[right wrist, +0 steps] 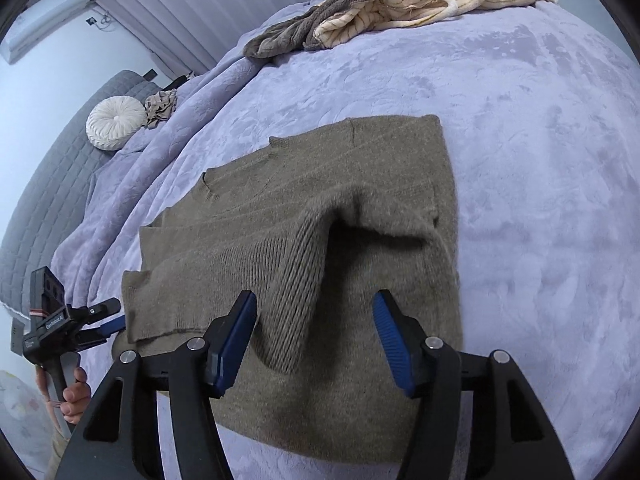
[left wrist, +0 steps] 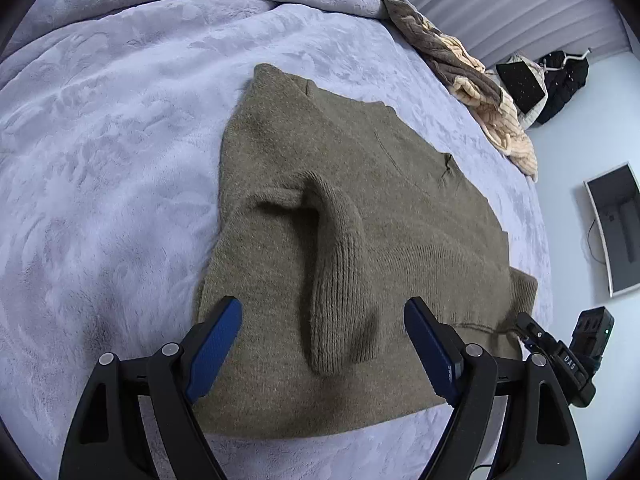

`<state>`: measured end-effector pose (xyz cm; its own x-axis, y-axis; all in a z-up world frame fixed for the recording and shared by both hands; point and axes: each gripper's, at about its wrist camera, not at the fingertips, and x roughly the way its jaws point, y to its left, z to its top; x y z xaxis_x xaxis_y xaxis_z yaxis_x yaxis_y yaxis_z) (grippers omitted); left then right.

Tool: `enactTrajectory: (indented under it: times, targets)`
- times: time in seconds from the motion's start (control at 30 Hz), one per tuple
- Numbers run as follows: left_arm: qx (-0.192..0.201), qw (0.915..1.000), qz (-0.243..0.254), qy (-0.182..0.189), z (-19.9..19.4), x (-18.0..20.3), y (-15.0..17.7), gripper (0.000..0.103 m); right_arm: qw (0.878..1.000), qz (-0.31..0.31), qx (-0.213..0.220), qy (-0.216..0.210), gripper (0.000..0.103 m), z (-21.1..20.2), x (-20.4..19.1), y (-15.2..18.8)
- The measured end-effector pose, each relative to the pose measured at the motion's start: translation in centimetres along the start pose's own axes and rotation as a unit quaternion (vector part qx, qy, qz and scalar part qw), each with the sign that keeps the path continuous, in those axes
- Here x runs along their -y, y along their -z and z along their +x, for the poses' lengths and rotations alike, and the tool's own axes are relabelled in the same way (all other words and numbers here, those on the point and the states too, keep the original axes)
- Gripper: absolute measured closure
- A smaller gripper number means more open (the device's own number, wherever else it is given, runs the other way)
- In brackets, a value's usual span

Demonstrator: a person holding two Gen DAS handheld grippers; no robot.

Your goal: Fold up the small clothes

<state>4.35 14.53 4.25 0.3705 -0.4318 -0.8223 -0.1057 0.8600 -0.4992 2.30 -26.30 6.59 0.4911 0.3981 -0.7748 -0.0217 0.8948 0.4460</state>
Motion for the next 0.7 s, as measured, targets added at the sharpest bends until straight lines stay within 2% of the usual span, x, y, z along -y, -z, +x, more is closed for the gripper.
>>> enactTrajectory:
  times: [0.07,0.13,0.17,0.2,0.23,0.27,0.37,0.57,0.7]
  targets:
    - [0.0,0.9997,0.02,-0.012,0.2,1.1,0.4,0.019,1.0,-0.008,-0.004,-0.002,0.039,0.2,-0.3,0.4]
    - [-0.005,0.9993,0.035,-0.012,0.9,2.5,0.3,0.02,1.0,-0.01,-0.006,-0.009,0.044,0.5,-0.7,0.6]
    - [-0.007,0.9989,0.043,-0.015,1.2,3.1,0.2,0.037,1.0,-0.008,-0.008,-0.013,0.056,0.7,-0.8,0.5]
    - [-0.018,0.9982,0.052,-0.022,2.0,3.7,0.0,0.064,1.0,-0.004,-0.011,-0.016,0.063,1.0,-0.8,0.4]
    - [-0.034,0.9975,0.054,-0.029,2.9,4.1,-0.2,0.076,1.0,0.001,-0.014,-0.02,0.079,1.3,-0.8,0.2]
    - [-0.045,0.9972,0.051,-0.032,3.5,4.2,-0.4,0.087,1.0,0.006,-0.018,-0.021,0.086,1.5,-0.7,0.1]
    - [-0.033,0.9974,0.047,-0.044,3.1,4.6,-0.8,0.089,1.0,0.0,-0.015,-0.015,0.092,1.3,-1.0,-0.2]
    - [0.021,0.9984,0.044,-0.028,-0.7,5.5,-2.7,0.089,0.999,-0.018,0.018,-0.028,0.093,-1.8,-2.2,-1.8]
    - [0.028,0.9985,0.037,-0.03,-1.1,5.8,-4.6,0.089,0.999,-0.01,0.031,-0.035,0.093,-2.5,-2.6,-3.7]
